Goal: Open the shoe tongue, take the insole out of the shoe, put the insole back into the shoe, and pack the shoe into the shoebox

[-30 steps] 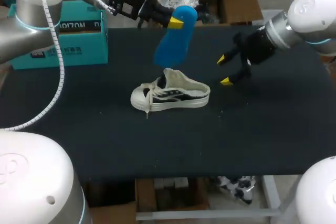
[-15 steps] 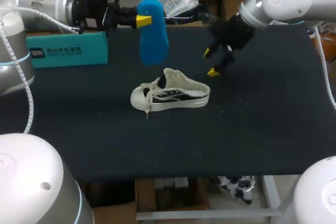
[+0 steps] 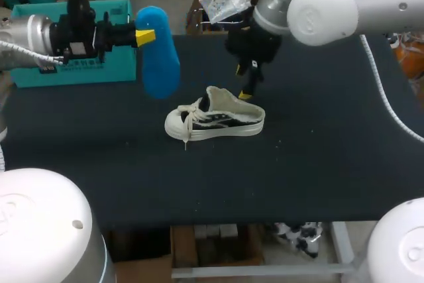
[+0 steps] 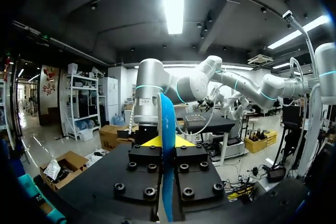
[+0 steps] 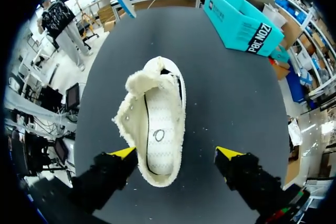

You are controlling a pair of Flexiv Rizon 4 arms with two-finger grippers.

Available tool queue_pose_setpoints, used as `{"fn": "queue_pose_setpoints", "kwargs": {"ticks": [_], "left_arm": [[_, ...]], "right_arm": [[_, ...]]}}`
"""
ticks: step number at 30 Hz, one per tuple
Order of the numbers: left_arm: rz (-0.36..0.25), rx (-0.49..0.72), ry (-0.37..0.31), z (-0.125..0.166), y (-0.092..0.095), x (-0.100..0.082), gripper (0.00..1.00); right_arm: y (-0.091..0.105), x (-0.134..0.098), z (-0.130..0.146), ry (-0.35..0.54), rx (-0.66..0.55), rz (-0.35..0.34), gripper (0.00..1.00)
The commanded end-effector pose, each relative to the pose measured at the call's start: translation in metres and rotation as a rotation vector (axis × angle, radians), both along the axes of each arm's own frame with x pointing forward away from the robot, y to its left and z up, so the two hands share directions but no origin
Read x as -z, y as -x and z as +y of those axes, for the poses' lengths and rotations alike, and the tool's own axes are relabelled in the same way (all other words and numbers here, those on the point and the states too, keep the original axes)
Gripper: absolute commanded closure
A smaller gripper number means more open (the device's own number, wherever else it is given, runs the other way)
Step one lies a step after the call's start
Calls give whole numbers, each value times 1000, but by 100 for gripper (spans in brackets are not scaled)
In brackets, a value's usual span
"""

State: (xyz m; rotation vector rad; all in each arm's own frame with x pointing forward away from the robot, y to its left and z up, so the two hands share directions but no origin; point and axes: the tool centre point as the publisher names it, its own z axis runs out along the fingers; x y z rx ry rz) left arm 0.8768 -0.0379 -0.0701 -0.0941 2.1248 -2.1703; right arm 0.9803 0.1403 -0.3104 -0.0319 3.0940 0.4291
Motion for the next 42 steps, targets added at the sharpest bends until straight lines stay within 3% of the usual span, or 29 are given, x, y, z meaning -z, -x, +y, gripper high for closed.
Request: {"fn": "queue_pose_setpoints", "kwargs": {"ticks": [1, 14, 16, 18, 20, 22, 36, 42], "left_arm": [[5, -188, 16, 19, 14, 4, 100], [24, -246, 31, 54, 32, 19, 100], [26, -253, 32, 56, 35, 20, 100], [27, -259, 33, 60, 36, 20, 100], [28, -262, 34, 62, 37, 22, 100], [31, -267, 34, 64, 38, 23, 100], [51, -255, 49, 71, 32, 32, 100], [46, -191, 56, 65, 23, 32, 100]], "right_arm": [[-1, 12, 12, 222, 17, -3, 0], [-10, 32, 30, 270, 2, 15, 0], [-10, 35, 30, 275, 5, 22, 5], [-10, 37, 31, 276, 5, 25, 51], [-9, 40, 32, 279, 6, 28, 68], [-9, 41, 32, 283, 11, 34, 100], [3, 46, 37, 310, 60, 41, 100], [10, 41, 36, 304, 148, 50, 100]]}}
